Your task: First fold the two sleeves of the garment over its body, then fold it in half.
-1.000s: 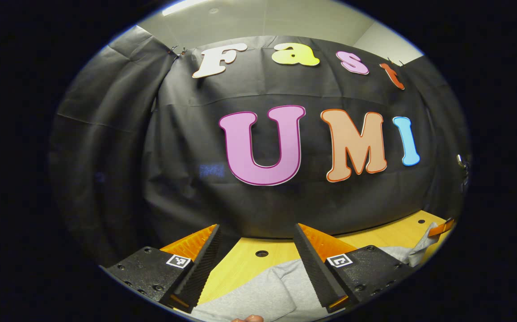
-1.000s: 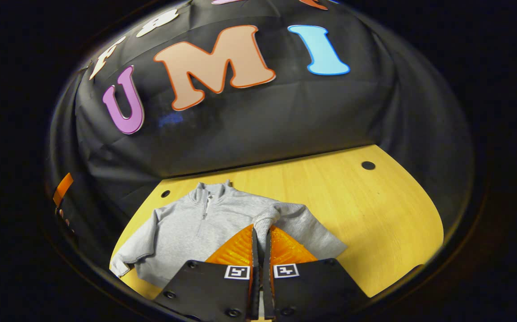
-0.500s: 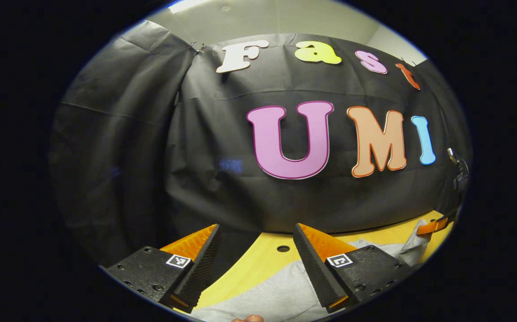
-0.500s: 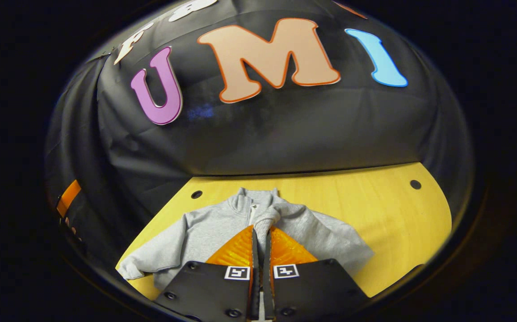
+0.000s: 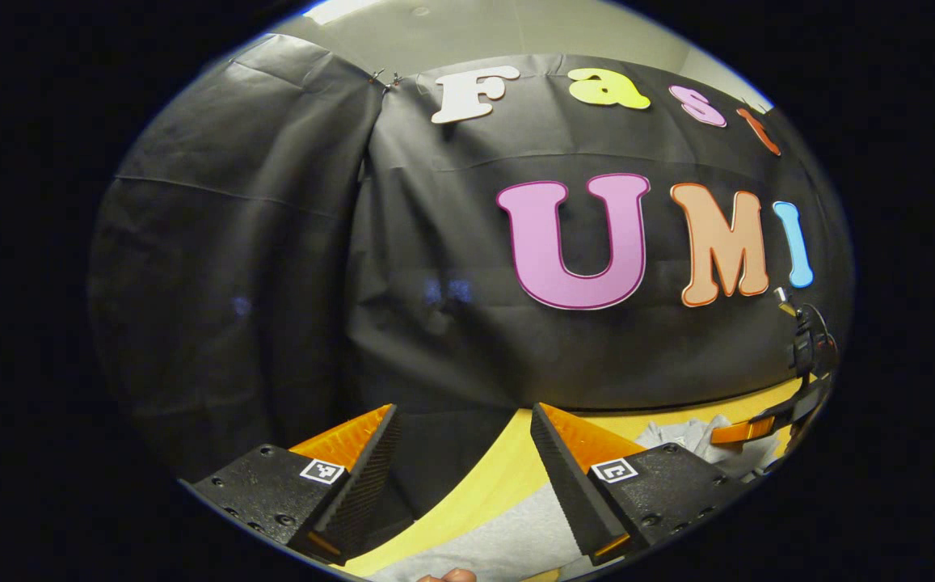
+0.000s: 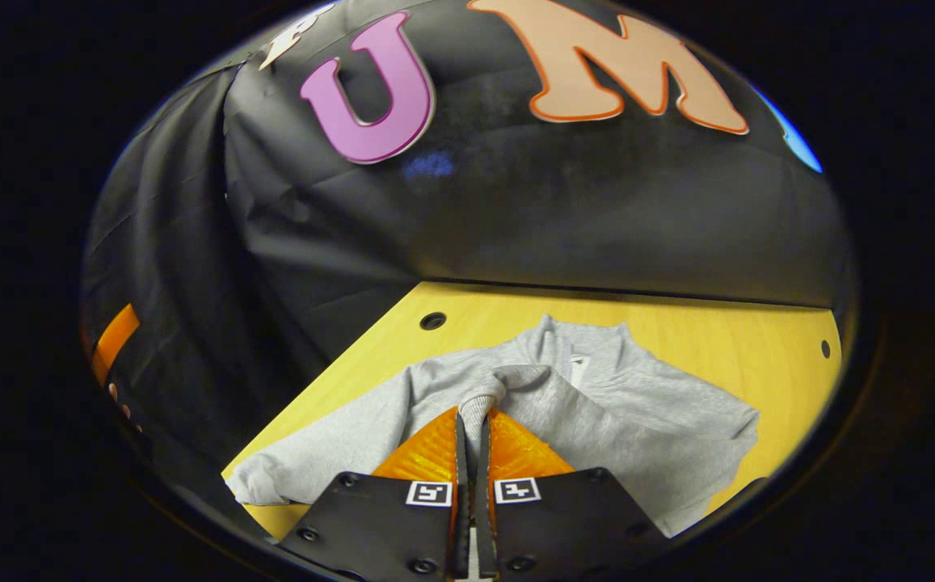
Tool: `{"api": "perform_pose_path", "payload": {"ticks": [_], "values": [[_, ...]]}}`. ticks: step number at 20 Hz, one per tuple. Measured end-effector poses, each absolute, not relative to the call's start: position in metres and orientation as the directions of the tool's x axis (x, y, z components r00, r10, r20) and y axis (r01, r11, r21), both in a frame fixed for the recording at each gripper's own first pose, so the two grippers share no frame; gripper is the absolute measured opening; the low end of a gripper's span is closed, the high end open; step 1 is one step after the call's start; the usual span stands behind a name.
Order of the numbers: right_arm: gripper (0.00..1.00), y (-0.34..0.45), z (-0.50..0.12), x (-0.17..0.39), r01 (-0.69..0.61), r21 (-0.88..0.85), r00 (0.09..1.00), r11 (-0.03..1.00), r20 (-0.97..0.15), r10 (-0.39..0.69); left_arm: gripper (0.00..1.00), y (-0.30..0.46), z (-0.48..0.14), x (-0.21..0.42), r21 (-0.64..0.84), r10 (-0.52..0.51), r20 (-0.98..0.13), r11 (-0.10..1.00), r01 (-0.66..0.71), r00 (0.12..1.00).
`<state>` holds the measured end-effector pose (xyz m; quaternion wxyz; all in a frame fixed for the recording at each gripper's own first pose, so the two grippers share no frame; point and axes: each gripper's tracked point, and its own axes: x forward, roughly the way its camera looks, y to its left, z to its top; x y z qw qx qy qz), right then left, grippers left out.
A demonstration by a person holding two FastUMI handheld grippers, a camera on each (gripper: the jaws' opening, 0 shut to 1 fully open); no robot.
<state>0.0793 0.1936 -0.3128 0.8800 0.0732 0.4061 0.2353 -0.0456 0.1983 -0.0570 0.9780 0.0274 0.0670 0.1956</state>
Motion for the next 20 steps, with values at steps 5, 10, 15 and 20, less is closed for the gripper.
{"api": "perform_pose_path", "payload": {"ticks": [5, 10, 15, 20], "values": [[0.05, 0.24, -0.373, 0.063, -0.385, 0.308, 0.465, 0.87, -0.75, 0.471, 0.95, 0.225, -0.068, -0.061, 0.089, 0.426, -0.15, 0.905, -0.417, 0.892], [0.06, 0.256, -0.405, 0.056, -0.398, 0.328, 0.353, 0.857, -0.807, 0.473, 0.96, 0.255, -0.091, -0.08, 0.088, 0.473, -0.204, 0.881, -0.465, 0.857], [0.41, 0.252, -0.365, 0.077, -0.364, 0.401, 0.368, 0.841, -0.767, 0.525, 0.96, 0.268, -0.145, -0.098, 0.061, 0.472, -0.334, 0.874, -0.481, 0.816], [0.96, 0.226, -0.291, 0.076, -0.404, 0.349, 0.47, 0.846, -0.714, 0.519, 0.96, 0.272, -0.217, -0.124, 0.001, 0.397, -0.521, 0.886, -0.464, 0.756]]}}
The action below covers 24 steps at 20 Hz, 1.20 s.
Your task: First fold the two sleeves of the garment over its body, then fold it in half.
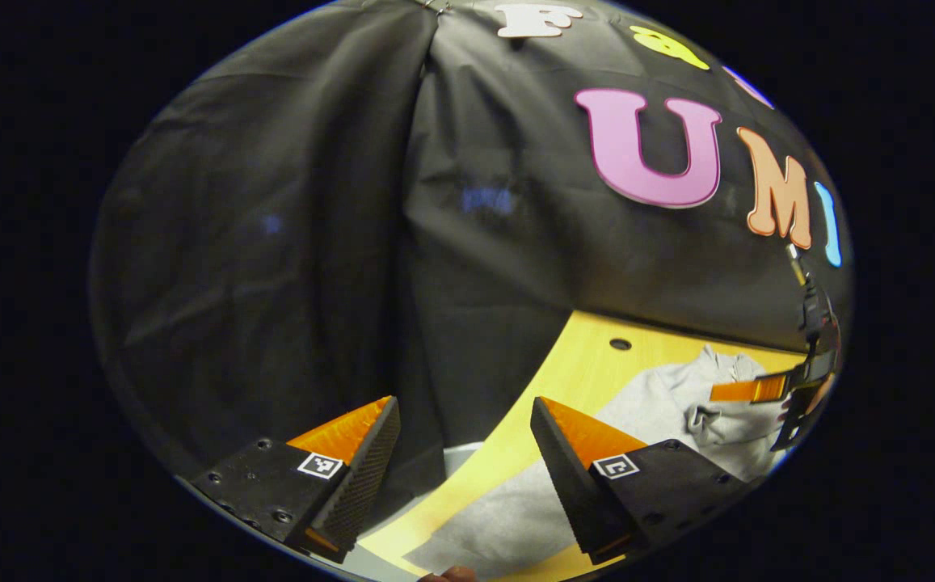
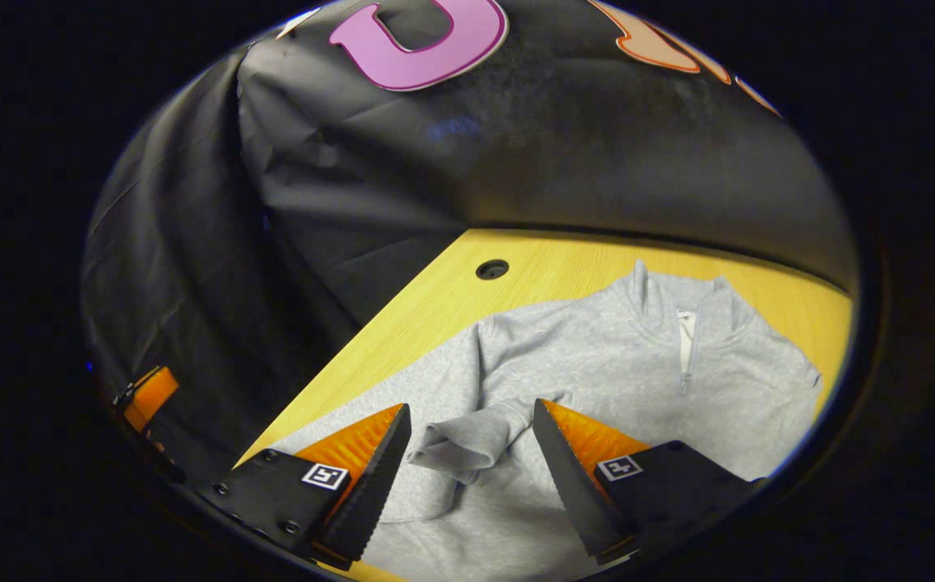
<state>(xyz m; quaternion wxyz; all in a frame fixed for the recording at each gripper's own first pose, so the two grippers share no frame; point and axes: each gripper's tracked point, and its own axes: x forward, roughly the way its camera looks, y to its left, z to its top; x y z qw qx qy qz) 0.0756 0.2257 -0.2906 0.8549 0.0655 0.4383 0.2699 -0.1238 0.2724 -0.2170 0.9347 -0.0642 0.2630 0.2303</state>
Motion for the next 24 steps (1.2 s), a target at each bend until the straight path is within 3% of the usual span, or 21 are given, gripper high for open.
{"api": "perform_pose_path", "payload": {"ticks": [1, 4, 7, 9, 14, 15, 19, 22, 24], "values": [[0.91, 0.213, -0.276, 0.076, -0.417, 0.323, 0.492, 0.85, -0.705, 0.51, 0.96, 0.271, -0.23, -0.135, -0.013, 0.371, -0.561, 0.89, -0.456, 0.74], [0.96, 0.174, -0.25, 0.06, -0.448, 0.256, 0.532, 0.857, -0.694, 0.486, 0.97, 0.261, -0.275, -0.166, -0.058, 0.284, -0.675, 0.9, -0.433, 0.681], [0.92, 0.139, -0.238, 0.043, -0.446, 0.232, 0.54, 0.865, -0.701, 0.466, 0.98, 0.252, -0.312, -0.191, -0.101, 0.226, -0.763, 0.883, -0.458, 0.605], [0.96, 0.113, -0.241, 0.034, -0.435, 0.218, 0.54, 0.874, -0.713, 0.447, 0.99, 0.247, -0.328, -0.206, -0.103, 0.221, -0.794, 0.869, -0.484, 0.566], [0.92, 0.065, -0.273, 0.017, -0.396, 0.201, 0.533, 0.896, -0.744, 0.402, 0.98, 0.239, -0.352, -0.221, -0.081, 0.218, -0.831, 0.864, -0.498, 0.513], [0.96, 0.054, -0.269, 0.016, -0.387, 0.199, 0.536, 0.9, -0.746, 0.395, 0.99, 0.237, -0.357, -0.225, -0.082, 0.215, -0.838, 0.859, -0.505, 0.501], [0.96, 0.036, -0.265, 0.019, -0.375, 0.182, 0.554, 0.909, -0.742, 0.378, 0.96, 0.243, -0.36, -0.227, -0.016, 0.262, -0.844, 0.86, -0.51, 0.468], [0.96, 0.023, -0.256, 0.018, -0.359, 0.163, 0.585, 0.919, -0.728, 0.358, 0.77, 0.248, -0.357, -0.224, -0.008, 0.275, -0.84, 0.856, -0.516, 0.469], [0.96, 0.009, -0.253, 0.015, -0.343, 0.147, 0.609, 0.928, -0.718, 0.338, 0.37, 0.244, -0.36, -0.212, -0.017, 0.281, -0.828, 0.852, -0.523, 0.486]]}}
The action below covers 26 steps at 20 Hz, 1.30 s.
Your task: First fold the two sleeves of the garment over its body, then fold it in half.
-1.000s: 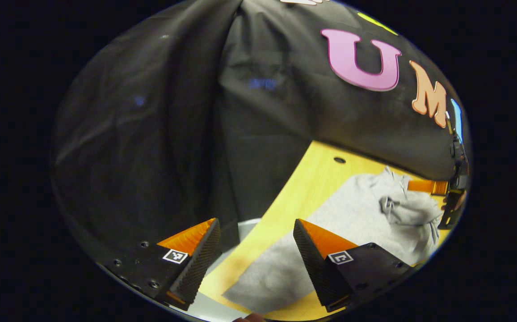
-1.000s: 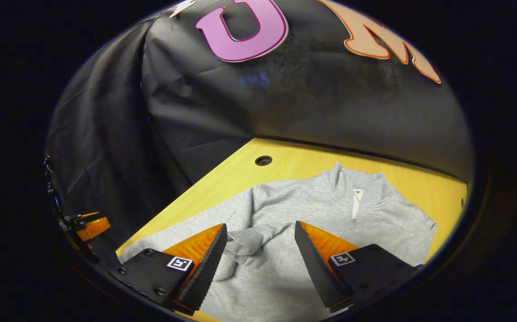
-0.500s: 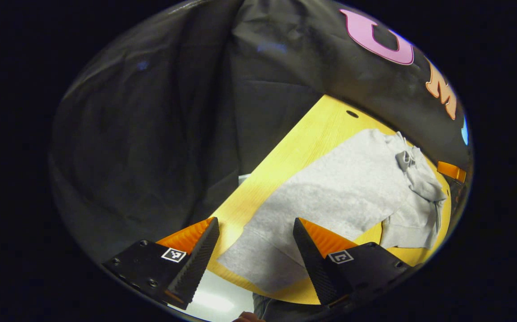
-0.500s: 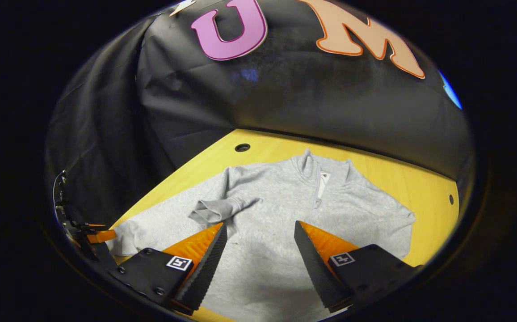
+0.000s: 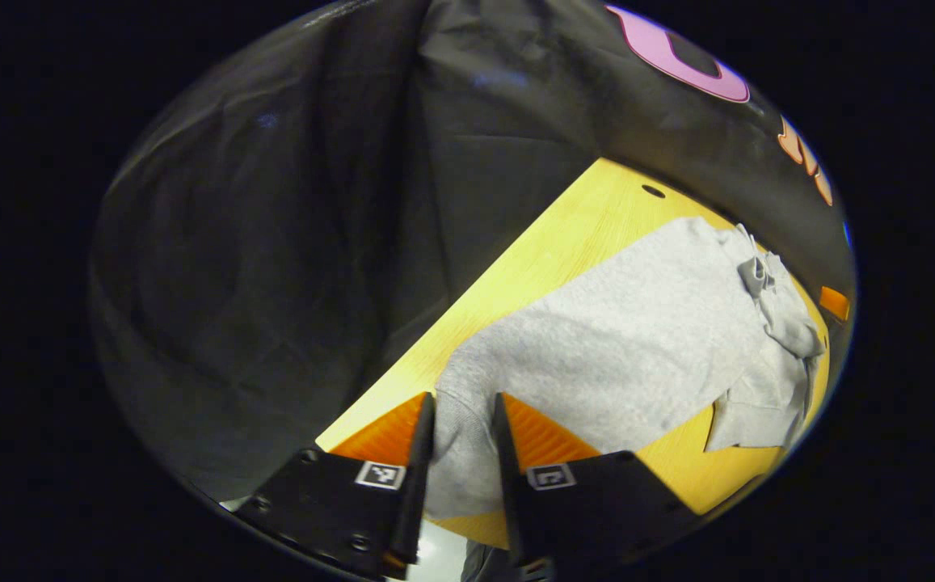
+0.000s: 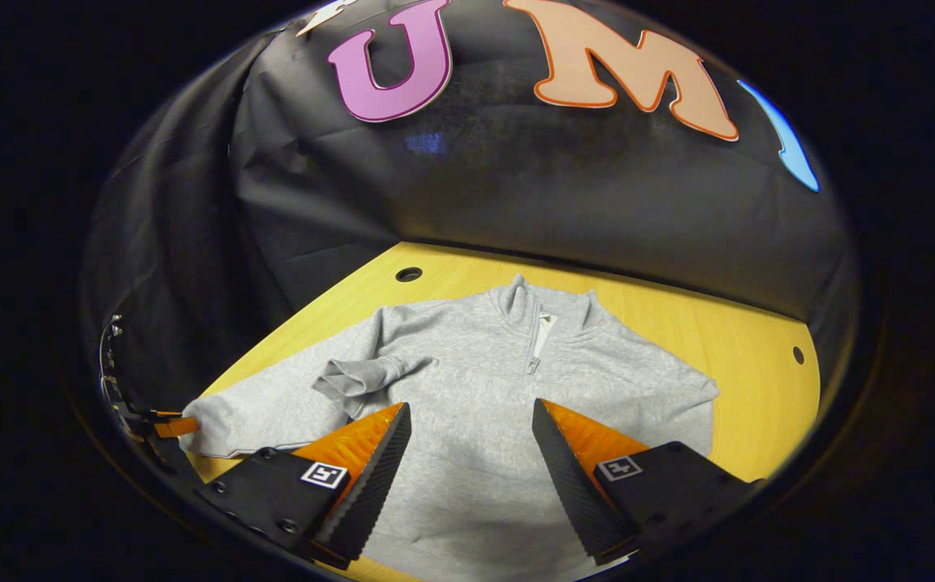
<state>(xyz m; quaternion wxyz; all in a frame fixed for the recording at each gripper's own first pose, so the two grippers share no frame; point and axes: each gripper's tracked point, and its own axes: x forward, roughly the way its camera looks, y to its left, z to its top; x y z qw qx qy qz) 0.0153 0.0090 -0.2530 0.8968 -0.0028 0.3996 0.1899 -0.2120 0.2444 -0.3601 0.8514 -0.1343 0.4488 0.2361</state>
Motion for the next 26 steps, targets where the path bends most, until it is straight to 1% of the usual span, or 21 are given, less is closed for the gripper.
{"api": "perform_pose_path", "payload": {"ticks": [1, 2, 3, 4, 5, 8, 12, 13, 14, 15, 19, 23, 24, 25, 26], "values": [[0.96, 0.002, -0.252, 0.013, -0.333, 0.146, 0.614, 0.932, -0.717, 0.331, 0.17, 0.243, -0.361, -0.209, -0.008, 0.284, -0.831, 0.854, -0.521, 0.478], [0.96, -0.003, -0.251, 0.013, -0.323, 0.146, 0.616, 0.935, -0.718, 0.325, 0.16, 0.244, -0.362, -0.208, 0.005, 0.281, -0.84, 0.86, -0.511, 0.465], [0.92, -0.009, -0.254, 0.013, -0.307, 0.136, 0.622, 0.942, -0.72, 0.307, 0.07, 0.245, -0.361, -0.21, 0.023, 0.281, -0.852, 0.863, -0.504, 0.442], [0.96, -0.015, -0.255, 0.014, -0.295, 0.13, 0.625, 0.947, -0.723, 0.294, 0.06, 0.245, -0.359, -0.208, 0.042, 0.283, -0.86, 0.869, -0.493, 0.425], [0.96, -0.021, -0.255, 0.015, -0.28, 0.128, 0.628, 0.951, -0.725, 0.283, 0.01, 0.245, -0.357, -0.205, 0.053, 0.285, -0.863, 0.872, -0.487, 0.417], [0.96, -0.032, -0.253, 0.018, -0.249, 0.123, 0.643, 0.961, -0.721, 0.259, 0.0, 0.237, -0.347, -0.177, 0.064, 0.294, -0.843, 0.886, -0.459, 0.451], [0.96, -0.045, -0.252, 0.014, -0.204, 0.123, 0.655, 0.971, -0.72, 0.229, 0.0, 0.228, -0.323, -0.135, 0.089, 0.298, -0.796, 0.919, -0.385, 0.527], [0.92, -0.047, -0.252, 0.012, -0.198, 0.125, 0.657, 0.972, -0.72, 0.226, 0.0, 0.225, -0.318, -0.124, 0.093, 0.293, -0.788, 0.926, -0.365, 0.541], [0.92, -0.051, -0.251, 0.01, -0.196, 0.122, 0.659, 0.973, -0.719, 0.222, 0.0, 0.223, -0.312, -0.113, 0.098, 0.294, -0.772, 0.931, -0.351, 0.563], [0.96, -0.055, -0.25, 0.008, -0.195, 0.117, 0.66, 0.974, -0.719, 0.219, 0.0, 0.222, -0.306, -0.104, 0.103, 0.294, -0.761, 0.935, -0.339, 0.579], [0.96, -0.071, -0.246, -0.001, -0.182, 0.102, 0.669, 0.978, -0.716, 0.199, 0.0, 0.214, -0.283, -0.07, 0.094, 0.293, -0.713, 0.94, -0.328, 0.637], [0.96, -0.091, -0.245, -0.01, -0.143, 0.098, 0.673, 0.985, -0.72, 0.17, 0.0, 0.196, -0.251, -0.04, 0.096, 0.277, -0.644, 0.954, -0.284, 0.713], [0.92, -0.097, -0.244, -0.013, -0.136, 0.096, 0.676, 0.986, -0.719, 0.163, 0.0, 0.19, -0.244, -0.033, 0.082, 0.264, -0.637, 0.957, -0.277, 0.724], [0.96, -0.101, -0.242, -0.015, -0.129, 0.094, 0.678, 0.987, -0.719, 0.157, 0.0, 0.183, -0.24, -0.025, 0.067, 0.257, -0.627, 0.958, -0.278, 0.735], [0.96, -0.106, -0.242, -0.017, -0.122, 0.092, 0.679, 0.988, -0.718, 0.151, 0.0, 0.177, -0.235, -0.017, 0.048, 0.247, -0.614, 0.96, -0.277, 0.75]]}}
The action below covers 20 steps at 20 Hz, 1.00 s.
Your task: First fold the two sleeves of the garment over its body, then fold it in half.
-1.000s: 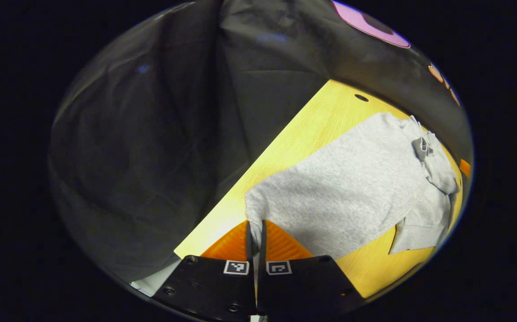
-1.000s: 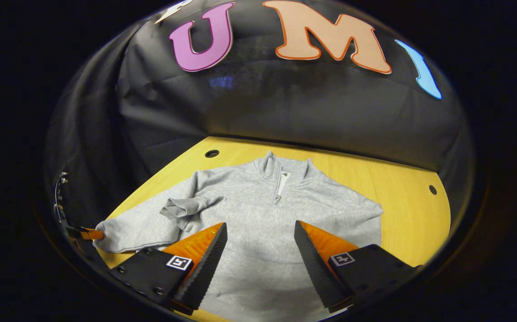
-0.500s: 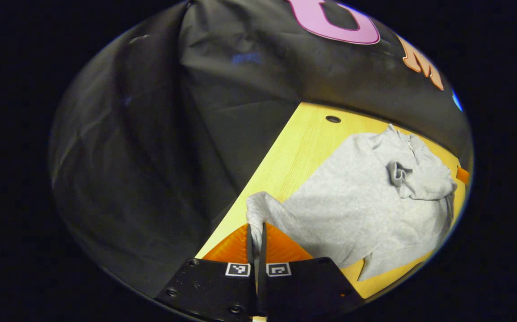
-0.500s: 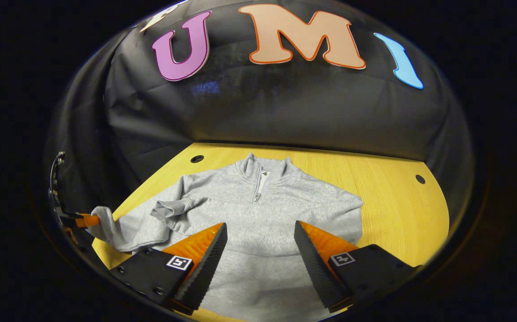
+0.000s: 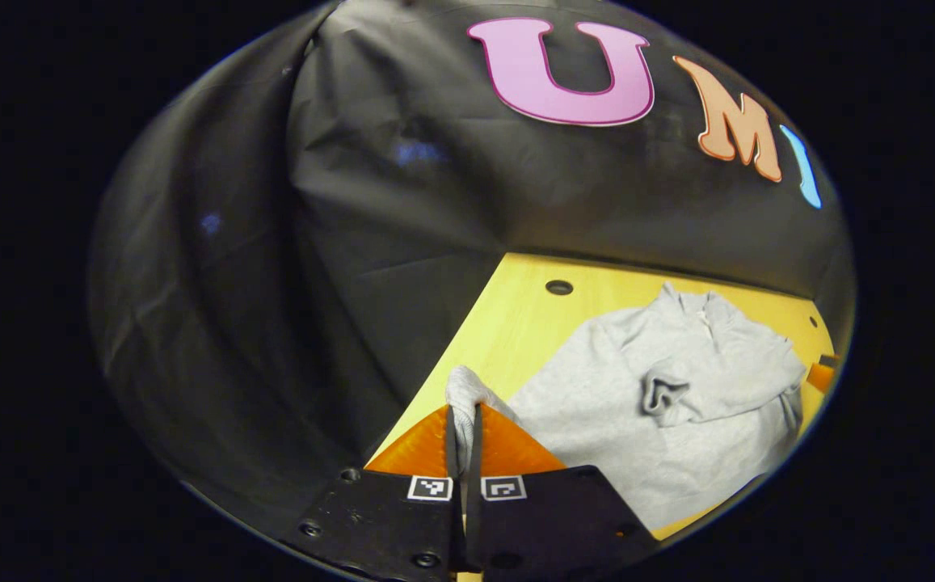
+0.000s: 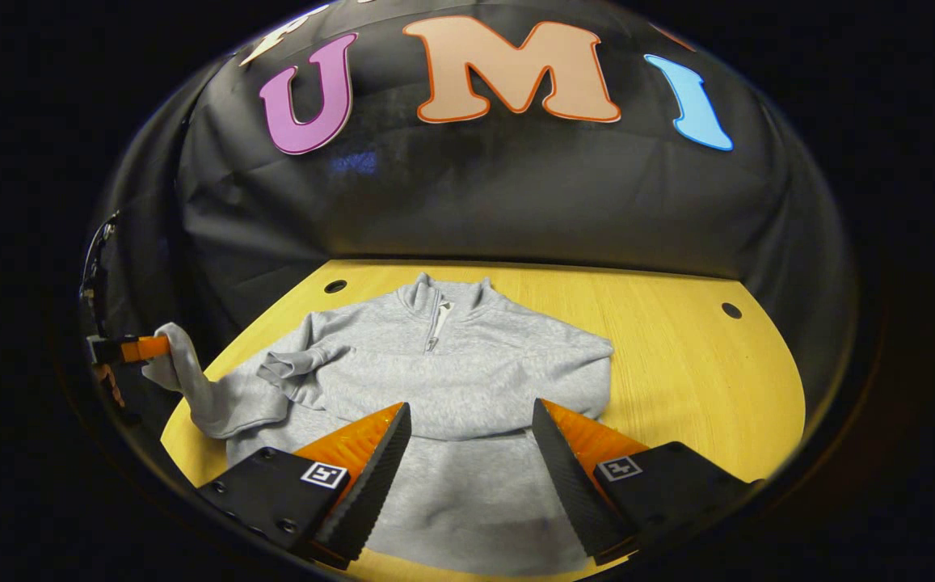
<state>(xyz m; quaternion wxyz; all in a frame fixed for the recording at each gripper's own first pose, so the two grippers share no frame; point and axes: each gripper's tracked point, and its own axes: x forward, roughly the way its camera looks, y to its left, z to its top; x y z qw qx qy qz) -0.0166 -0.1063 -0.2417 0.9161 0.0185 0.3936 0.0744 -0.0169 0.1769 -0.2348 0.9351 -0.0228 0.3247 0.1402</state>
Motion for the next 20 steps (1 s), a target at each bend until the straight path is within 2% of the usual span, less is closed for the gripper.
{"api": "perform_pose_path", "payload": {"ticks": [10, 16, 17, 18, 19, 20], "values": [[0.96, -0.165, -0.23, -0.042, -0.027, 0.064, 0.691, 0.998, -0.72, 0.065, 0.0, 0.111, -0.16, 0.061, -0.037, 0.122, -0.474, 0.987, -0.159, 0.872], [0.96, -0.2, -0.218, -0.055, 0.028, 0.046, 0.706, 0.999, -0.708, 0.013, 0.0, 0.019, -0.121, 0.098, -0.127, -0.06, -0.395, 0.992, 0.01, 0.917], [0.92, -0.206, -0.218, -0.058, 0.034, 0.041, 0.705, 0.999, -0.709, 0.005, 0.0, 0.005, -0.12, 0.1, -0.135, -0.09, -0.39, 0.99, 0.04, 0.916], [0.96, -0.211, -0.218, -0.063, 0.04, 0.036, 0.704, 0.999, -0.71, -0.003, 0.0, -0.01, -0.12, 0.104, -0.144, -0.119, -0.389, 0.987, 0.067, 0.913], [0.92, -0.219, -0.216, -0.067, 0.047, 0.03, 0.703, 0.998, -0.711, -0.012, 0.0, -0.028, -0.119, 0.107, -0.156, -0.148, -0.389, 0.983, 0.093, 0.909], [0.96, -0.225, -0.216, -0.07, 0.055, 0.025, 0.702, 0.998, -0.712, -0.02, 0.0, -0.043, -0.119, 0.11, -0.169, -0.176, -0.389, 0.979, 0.118, 0.904]]}}
